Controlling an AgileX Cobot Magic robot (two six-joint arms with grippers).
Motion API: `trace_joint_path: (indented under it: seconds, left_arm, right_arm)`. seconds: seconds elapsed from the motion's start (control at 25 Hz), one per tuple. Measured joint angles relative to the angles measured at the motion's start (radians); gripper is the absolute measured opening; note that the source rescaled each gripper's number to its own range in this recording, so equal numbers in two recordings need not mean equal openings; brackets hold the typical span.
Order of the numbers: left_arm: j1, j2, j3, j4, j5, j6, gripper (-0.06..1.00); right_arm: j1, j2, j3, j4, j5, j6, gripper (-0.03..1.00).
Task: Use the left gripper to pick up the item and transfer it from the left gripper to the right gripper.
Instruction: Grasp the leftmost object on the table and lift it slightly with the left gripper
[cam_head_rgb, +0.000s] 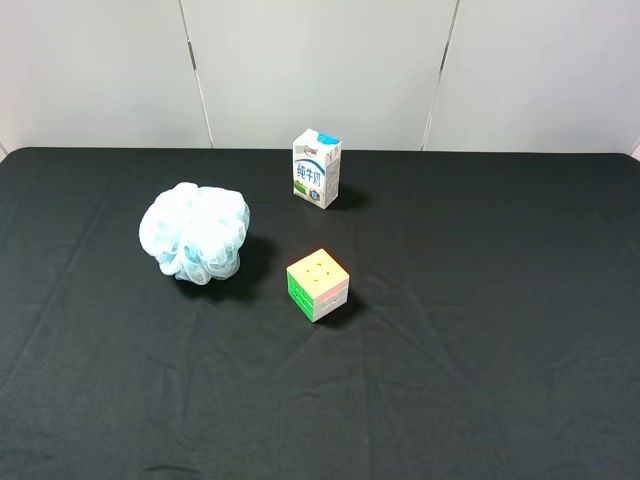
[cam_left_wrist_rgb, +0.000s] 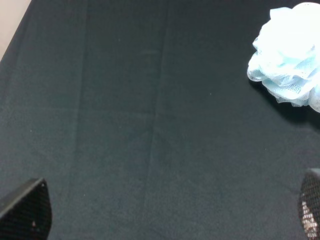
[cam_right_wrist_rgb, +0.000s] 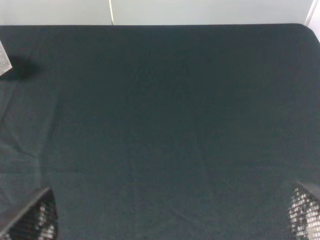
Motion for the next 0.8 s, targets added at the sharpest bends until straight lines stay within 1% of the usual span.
trace_joint_path:
  seconds: [0.8]
  left_arm:
    - [0.000, 0.000, 0.000, 0.000, 0.000, 0.000, 0.99]
  right_arm:
    - [0.000, 0.000, 0.000, 0.000, 0.000, 0.000, 1.00]
